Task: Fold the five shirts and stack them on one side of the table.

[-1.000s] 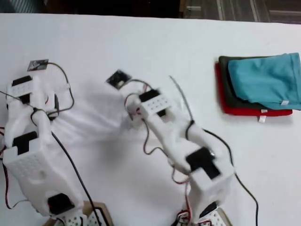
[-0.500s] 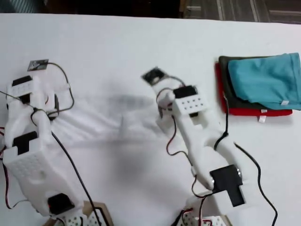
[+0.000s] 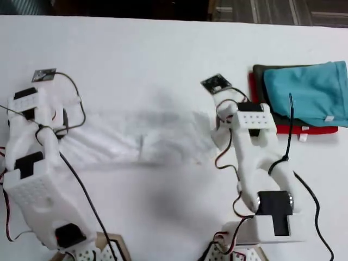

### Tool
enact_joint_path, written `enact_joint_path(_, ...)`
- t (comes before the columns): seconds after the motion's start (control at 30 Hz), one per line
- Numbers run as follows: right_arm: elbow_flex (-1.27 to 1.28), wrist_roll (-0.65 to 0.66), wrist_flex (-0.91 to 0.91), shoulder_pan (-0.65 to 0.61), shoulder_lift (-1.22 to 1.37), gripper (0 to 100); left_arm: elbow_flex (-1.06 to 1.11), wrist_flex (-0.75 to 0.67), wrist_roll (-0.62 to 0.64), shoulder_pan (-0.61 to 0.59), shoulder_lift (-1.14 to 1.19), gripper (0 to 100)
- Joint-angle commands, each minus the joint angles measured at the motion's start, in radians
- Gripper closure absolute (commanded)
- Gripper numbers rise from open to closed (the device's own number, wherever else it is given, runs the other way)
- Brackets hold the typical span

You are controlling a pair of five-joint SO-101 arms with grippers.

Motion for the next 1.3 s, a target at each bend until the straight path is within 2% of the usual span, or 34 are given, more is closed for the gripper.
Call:
enact_joint_path(0.0, -0.028, 0.006, 0.012, 0.008, -0.142, 97.8, 0.002, -0.034, 0.005, 0.009, -0.006, 97)
enact_joint_path(0.07, -0.008, 0.005, 0.012, 0.013, -0.2, 97.8, -0.001, -0.018, 0.006, 0.009, -0.018, 97)
enact_joint_path(0.27, 0.193, 0.005, 0.005, 0.047, -0.387, 97.8, -0.13, 0.206, 0.005, -0.015, -0.206, 97)
enact_joint_path(0.4, 0.367, 0.012, -0.007, 0.114, -0.585, 97.8, -0.162, 0.198, 0.002, -0.092, -0.279, 93)
enact_joint_path(0.53, 0.571, 0.017, -0.079, 0.211, -0.799, 97.8, -0.17, 0.152, 0.006, -0.137, -0.181, 79)
enact_joint_path(0.73, 0.813, 0.103, -0.094, 0.306, -1.058, 97.8, -0.171, 0.152, 0.054, -0.12, 0.026, 80)
enact_joint_path(0.97, 0.971, 0.135, -0.09, 0.397, -1.264, 97.8, -0.217, 0.155, 0.074, -0.115, 0.132, 80)
enact_joint_path(1.27, 1.134, 0.124, -0.096, 0.441, -1.417, 97.8, -0.446, 0.354, 0.084, -0.046, 0.305, 80)
